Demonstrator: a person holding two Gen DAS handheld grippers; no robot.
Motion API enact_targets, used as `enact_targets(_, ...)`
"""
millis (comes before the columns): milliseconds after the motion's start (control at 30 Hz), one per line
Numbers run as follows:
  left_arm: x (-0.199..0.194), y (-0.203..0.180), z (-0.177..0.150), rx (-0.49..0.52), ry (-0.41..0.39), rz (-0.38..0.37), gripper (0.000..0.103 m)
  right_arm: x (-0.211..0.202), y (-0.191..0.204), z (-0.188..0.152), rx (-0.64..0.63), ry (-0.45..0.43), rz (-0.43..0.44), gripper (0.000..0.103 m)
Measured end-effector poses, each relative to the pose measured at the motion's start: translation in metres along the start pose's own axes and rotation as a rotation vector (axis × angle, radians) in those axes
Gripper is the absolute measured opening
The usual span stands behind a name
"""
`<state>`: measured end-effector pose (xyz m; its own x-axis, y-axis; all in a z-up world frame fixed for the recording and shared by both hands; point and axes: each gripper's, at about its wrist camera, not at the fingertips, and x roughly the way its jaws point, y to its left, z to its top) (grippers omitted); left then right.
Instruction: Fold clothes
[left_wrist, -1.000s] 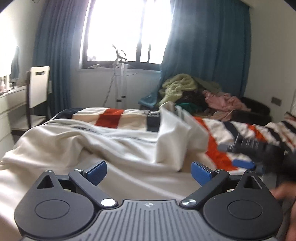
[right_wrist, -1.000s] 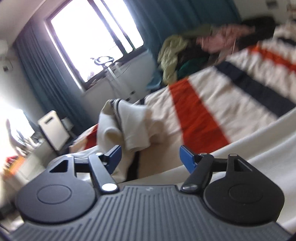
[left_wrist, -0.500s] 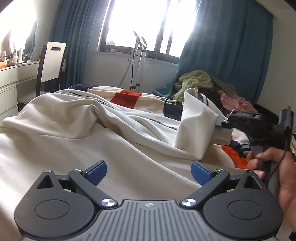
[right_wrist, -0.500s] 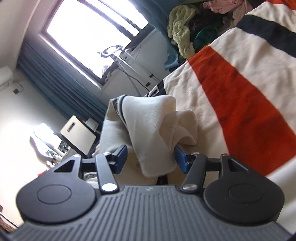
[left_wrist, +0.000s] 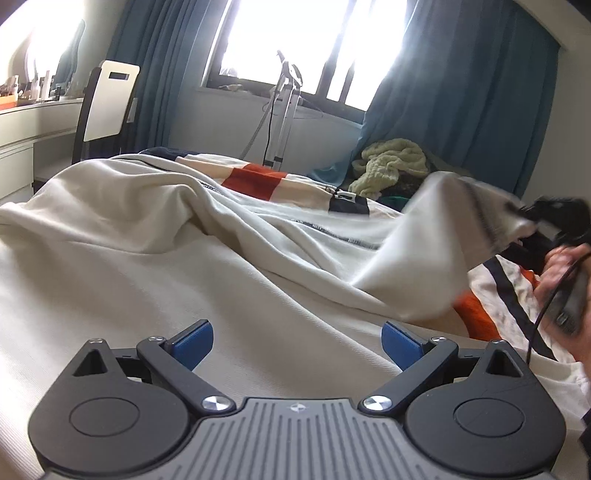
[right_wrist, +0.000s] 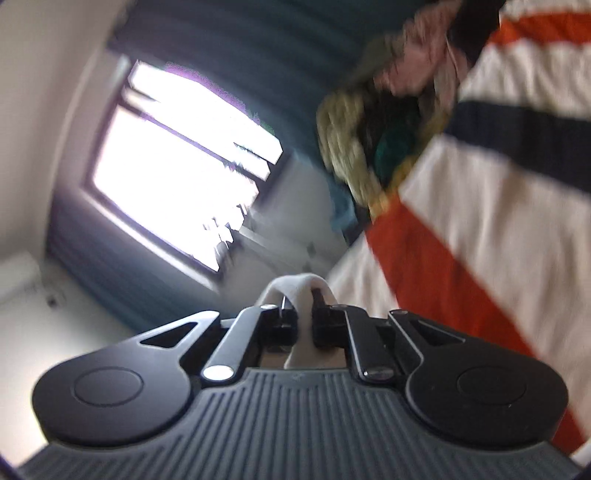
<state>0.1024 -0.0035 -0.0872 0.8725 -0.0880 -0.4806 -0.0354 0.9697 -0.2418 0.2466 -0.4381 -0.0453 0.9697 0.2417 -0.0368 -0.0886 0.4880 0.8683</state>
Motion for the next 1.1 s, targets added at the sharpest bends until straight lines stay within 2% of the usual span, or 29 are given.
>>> enact_targets(67,0.000,-0.003,0.000,0.003,0.000,-0.008,0.099,-0.015,0.015,0.015,-0.018,-0.067,0.035,0.009)
enact_targets(200,-0.002,-0.006,0.000,0.024,-0.009,-0.012,0.099,-0.048,0.075,0.032,-0.163,-0.209,0.040,0.009)
enact_targets(300,-0.004,-0.005,0.000,0.021,-0.014,-0.013,0.099,-0.055,0.096,0.037,-0.243,-0.264,-0.035,0.010)
enact_targets(467,-0.008,0.000,0.001,-0.010,-0.014,-0.012,0.099,-0.004,0.037,0.040,-0.210,-0.101,-0.252,0.010)
enact_targets(533,-0.010,0.001,0.001,-0.006,-0.019,-0.010,0.099,0.019,0.007,0.039,-0.195,-0.035,-0.307,0.010)
enact_targets(600,-0.011,0.002,0.001,-0.001,-0.025,-0.008,0.099,0.037,-0.015,0.037,-0.206,0.011,-0.356,0.010)
enact_targets(700,-0.009,0.005,0.002,-0.008,-0.021,-0.019,0.099,0.058,-0.030,0.042,-0.182,0.085,-0.333,0.013)
enact_targets(767,-0.008,0.004,0.002,-0.014,-0.020,-0.032,0.099,0.064,-0.029,0.047,-0.163,0.129,-0.306,0.030)
enact_targets(833,-0.007,0.002,0.001,-0.013,-0.023,-0.036,0.099,0.061,-0.020,0.054,-0.175,0.108,-0.282,0.086)
enact_targets(867,-0.006,0.003,0.001,-0.014,-0.024,-0.039,0.099,0.054,-0.014,0.055,-0.167,0.089,-0.260,0.089)
enact_targets(900,-0.006,0.004,0.001,-0.020,-0.025,-0.042,0.099,0.045,-0.007,0.055,-0.155,0.068,-0.236,0.088)
enact_targets(1000,-0.010,0.006,0.004,-0.047,-0.028,-0.055,0.099,0.028,0.001,0.062,-0.113,0.081,-0.210,0.088)
enact_targets(1100,-0.020,0.008,0.007,-0.077,-0.035,-0.058,0.099,0.006,-0.007,0.055,-0.130,0.118,-0.286,0.086)
